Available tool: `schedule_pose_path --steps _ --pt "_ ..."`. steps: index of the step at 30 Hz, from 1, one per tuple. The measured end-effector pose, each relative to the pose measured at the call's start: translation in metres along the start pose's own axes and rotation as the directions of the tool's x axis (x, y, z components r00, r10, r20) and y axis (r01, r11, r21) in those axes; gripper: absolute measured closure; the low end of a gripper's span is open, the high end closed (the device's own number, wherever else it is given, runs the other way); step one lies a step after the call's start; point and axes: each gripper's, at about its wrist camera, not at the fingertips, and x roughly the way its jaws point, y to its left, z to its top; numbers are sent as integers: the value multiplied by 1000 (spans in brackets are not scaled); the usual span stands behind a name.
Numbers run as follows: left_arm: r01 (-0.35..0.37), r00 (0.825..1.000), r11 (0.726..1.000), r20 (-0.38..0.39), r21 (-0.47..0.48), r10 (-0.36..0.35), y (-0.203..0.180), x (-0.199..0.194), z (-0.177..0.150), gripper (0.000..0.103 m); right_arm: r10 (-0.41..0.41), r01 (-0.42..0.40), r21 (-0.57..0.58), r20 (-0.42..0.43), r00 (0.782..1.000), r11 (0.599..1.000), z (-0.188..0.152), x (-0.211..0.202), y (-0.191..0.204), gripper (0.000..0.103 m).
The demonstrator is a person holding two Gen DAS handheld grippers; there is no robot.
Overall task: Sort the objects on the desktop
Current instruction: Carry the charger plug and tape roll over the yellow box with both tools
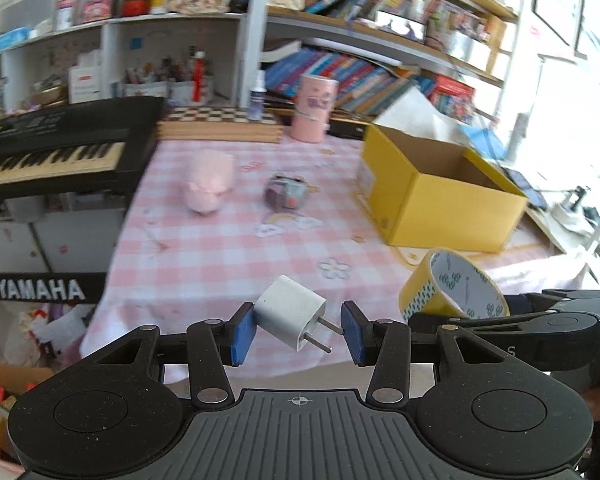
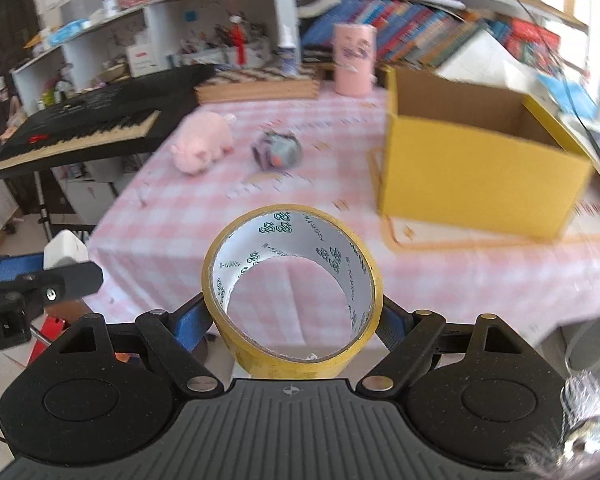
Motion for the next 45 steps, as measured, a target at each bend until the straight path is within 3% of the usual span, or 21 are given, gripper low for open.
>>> schedule_pose_path --steps 12,23,36,45 --pt "169 985 978 -41 120 -165 -51 16 -3 58 -151 151 147 -11 988 978 -34 -40 -50 21" --pt "262 965 946 -74 191 -252 -88 38 6 58 -241 239 232 -18 970 943 -43 -56 -85 21" --pt "259 966 945 -65 199 -251 -113 72 32 58 -259 258 257 -29 965 931 -23 -45 -127 21" --pt "228 968 942 49 244 -247 -144 95 84 58 -293 264 260 82 953 929 14 -46 -171 21"
